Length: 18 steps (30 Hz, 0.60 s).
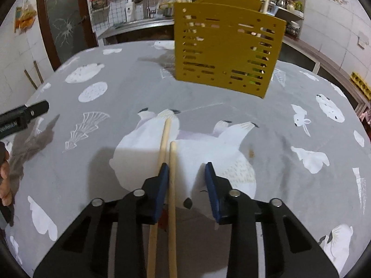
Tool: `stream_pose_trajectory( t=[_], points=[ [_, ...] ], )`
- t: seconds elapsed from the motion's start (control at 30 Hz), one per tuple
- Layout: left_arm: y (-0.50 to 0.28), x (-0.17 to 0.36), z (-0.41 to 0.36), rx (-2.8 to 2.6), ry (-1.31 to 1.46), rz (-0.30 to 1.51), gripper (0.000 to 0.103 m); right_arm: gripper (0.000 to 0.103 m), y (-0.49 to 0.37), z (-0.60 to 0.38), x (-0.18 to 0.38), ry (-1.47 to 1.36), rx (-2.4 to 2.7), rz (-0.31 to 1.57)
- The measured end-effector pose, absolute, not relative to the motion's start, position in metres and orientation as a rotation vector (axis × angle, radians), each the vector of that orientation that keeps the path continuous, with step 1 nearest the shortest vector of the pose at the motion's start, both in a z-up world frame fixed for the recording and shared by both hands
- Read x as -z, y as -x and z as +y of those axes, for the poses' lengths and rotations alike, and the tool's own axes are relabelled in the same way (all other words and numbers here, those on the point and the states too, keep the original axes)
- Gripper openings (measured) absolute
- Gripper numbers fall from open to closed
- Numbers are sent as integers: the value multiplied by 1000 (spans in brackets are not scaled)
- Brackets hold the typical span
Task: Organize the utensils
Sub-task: 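Close the right tool on two chopsticks while the left tool moves back to the table, then grasp the last wooden chopstick with the left tool while the right tool holds its chopstick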
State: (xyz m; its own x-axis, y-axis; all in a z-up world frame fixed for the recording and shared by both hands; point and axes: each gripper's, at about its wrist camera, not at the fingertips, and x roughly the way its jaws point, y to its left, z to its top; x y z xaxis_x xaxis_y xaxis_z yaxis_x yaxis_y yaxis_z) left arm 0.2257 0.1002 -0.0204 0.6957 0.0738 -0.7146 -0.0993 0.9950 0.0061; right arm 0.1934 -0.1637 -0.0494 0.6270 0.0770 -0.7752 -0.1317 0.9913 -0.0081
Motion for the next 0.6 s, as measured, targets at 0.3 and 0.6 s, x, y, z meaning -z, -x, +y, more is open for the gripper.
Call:
stream_pose_trajectory(
  t=[0.3, 0.6],
  points=[
    [-221, 15, 73, -52, 37, 799, 98, 7, -202, -171, 49, 10, -145, 897],
    [-218, 17, 7, 45, 28, 819, 98, 6, -190, -232, 40, -74, -70, 876]
  ],
)
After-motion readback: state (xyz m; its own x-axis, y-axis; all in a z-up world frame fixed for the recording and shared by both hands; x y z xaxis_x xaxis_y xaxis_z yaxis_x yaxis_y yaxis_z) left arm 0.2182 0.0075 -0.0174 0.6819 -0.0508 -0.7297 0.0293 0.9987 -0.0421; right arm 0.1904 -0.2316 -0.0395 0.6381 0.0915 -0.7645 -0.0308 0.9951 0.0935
